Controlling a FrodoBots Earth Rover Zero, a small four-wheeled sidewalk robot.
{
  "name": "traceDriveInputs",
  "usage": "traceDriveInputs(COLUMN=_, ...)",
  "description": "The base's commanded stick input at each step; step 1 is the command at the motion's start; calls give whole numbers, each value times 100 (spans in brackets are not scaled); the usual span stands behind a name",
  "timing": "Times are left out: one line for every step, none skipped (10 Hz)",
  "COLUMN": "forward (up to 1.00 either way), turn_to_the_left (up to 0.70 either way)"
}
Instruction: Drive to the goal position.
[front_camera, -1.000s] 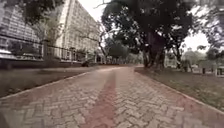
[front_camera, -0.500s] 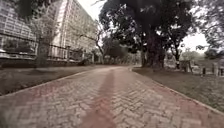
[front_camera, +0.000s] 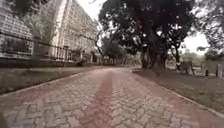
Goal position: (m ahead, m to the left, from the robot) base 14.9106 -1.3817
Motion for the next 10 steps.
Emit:
traceDriveInputs(forward=70, turn_to_the_left=0)
traceDriveInputs(forward=70, turn_to_the_left=0)
traceDriveInputs(forward=70, turn_to_the_left=0)
traceDriveInputs(forward=70, turn_to_the_left=0)
traceDriveInputs(forward=70, turn_to_the_left=0)
traceDriveInputs(forward=70, turn_to_the_left=0)
traceDriveInputs(forward=70, turn_to_the_left=0)
traceDriveInputs(forward=70, turn_to_the_left=0)
traceDriveInputs(forward=70, turn_to_the_left=0)
traceDriveInputs(forward=70, turn_to_the_left=0)
